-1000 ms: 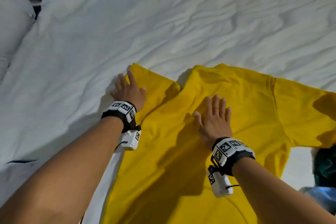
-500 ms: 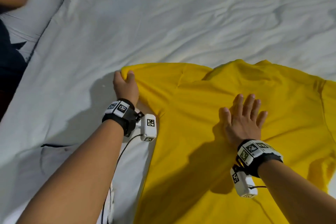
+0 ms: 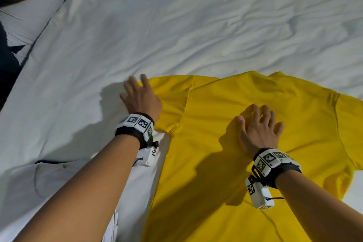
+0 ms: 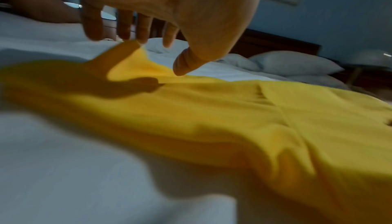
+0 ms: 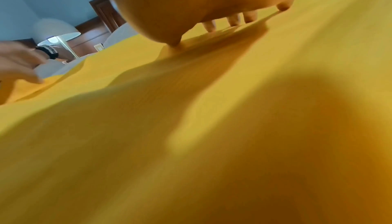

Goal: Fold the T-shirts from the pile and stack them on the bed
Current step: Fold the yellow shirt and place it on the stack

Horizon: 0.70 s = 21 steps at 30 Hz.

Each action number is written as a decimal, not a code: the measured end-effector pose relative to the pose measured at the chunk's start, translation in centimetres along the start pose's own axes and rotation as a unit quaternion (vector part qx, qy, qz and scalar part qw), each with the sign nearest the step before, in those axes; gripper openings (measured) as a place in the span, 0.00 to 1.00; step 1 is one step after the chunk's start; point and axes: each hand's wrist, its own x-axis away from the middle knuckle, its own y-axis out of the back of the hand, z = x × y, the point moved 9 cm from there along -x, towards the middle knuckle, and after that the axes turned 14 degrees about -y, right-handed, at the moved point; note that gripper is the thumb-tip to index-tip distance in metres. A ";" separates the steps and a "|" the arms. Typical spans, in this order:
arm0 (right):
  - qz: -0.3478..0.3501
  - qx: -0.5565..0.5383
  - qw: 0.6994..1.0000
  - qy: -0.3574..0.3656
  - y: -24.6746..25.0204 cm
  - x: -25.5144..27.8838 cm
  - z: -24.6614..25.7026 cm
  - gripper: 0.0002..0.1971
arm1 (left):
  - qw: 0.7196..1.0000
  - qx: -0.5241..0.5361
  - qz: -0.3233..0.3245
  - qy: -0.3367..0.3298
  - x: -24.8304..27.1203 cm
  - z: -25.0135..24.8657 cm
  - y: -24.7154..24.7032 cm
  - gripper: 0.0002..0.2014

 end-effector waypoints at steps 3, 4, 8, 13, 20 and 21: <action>-0.054 -0.030 0.998 -0.001 2.8 -1.3 -0.1 0.32 | 0.992 -0.049 0.049 -0.109 -1.8 -6.3 -1.2 0.37; -0.063 -0.034 0.997 -0.002 3.6 -2.0 -0.2 0.31 | 0.987 -0.038 0.060 -0.141 -2.3 -8.1 -1.8 0.35; -0.084 -0.064 0.994 -0.020 6.4 -6.0 -1.5 0.29 | 0.960 -0.012 0.071 -0.270 -3.9 -14.2 -3.6 0.24; -0.040 -0.114 0.986 -0.118 8.8 -11.7 -4.6 0.30 | 0.967 0.045 0.085 -0.236 -6.5 -15.5 -3.8 0.18; -0.034 -0.010 0.996 -0.087 10.5 -15.9 -5.4 0.23 | 0.978 0.189 0.007 -0.084 -8.7 -11.8 -1.3 0.11; -0.045 0.002 0.996 -0.072 10.8 -15.8 -5.2 0.22 | 0.979 0.175 0.031 -0.098 -8.8 -12.6 -1.5 0.12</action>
